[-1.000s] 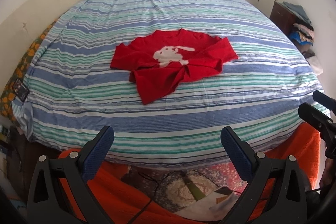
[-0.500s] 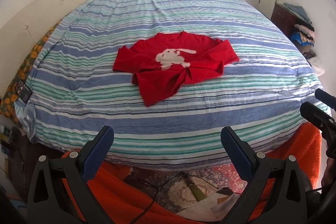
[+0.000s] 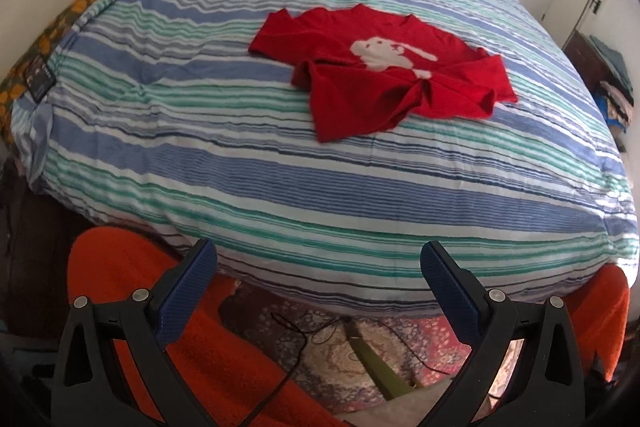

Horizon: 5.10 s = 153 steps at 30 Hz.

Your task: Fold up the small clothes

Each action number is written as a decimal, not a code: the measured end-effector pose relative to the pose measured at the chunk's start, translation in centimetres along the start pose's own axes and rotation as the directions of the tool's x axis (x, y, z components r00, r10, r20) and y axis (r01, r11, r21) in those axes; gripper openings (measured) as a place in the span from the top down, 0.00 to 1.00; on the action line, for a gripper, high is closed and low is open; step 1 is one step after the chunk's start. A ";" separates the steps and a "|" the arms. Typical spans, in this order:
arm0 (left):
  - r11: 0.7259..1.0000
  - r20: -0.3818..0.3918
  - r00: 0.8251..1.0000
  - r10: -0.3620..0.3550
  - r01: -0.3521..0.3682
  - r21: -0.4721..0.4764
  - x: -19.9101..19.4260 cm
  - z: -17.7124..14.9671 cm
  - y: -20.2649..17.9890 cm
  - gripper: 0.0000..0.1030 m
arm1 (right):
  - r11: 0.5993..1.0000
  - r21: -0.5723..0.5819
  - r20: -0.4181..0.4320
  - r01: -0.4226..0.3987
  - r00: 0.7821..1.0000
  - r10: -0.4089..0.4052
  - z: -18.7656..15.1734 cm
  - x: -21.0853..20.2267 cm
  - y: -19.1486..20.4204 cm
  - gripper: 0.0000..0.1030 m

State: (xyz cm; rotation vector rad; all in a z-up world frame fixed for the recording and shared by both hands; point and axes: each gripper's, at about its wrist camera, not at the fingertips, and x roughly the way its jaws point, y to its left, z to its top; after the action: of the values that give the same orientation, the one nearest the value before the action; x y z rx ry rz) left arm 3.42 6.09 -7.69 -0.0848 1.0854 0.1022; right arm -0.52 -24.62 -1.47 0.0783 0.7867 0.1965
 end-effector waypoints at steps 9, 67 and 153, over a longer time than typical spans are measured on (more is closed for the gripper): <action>0.986 0.001 0.993 -0.120 0.119 -0.114 8.2 3.9 3.2 0.02 | 1.000 0.021 -0.066 -0.015 0.998 0.016 -0.9 5.6 -1.9 0.00; 0.914 -0.060 0.936 -0.346 0.322 -0.247 19.6 5.9 6.8 0.96 | 0.639 0.675 -0.167 -0.368 0.767 0.619 -0.8 33.9 -7.1 0.26; 0.926 -0.014 0.983 0.186 -0.180 -0.332 6.1 0.2 9.1 0.07 | 1.000 -0.003 -0.218 0.024 0.976 -0.024 -1.1 15.7 -7.2 0.49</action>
State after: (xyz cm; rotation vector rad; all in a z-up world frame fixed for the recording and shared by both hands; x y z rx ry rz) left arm 5.30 15.40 -13.18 -0.2857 1.0485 0.4544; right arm 10.58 -28.49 -14.18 0.0474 1.0066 0.1836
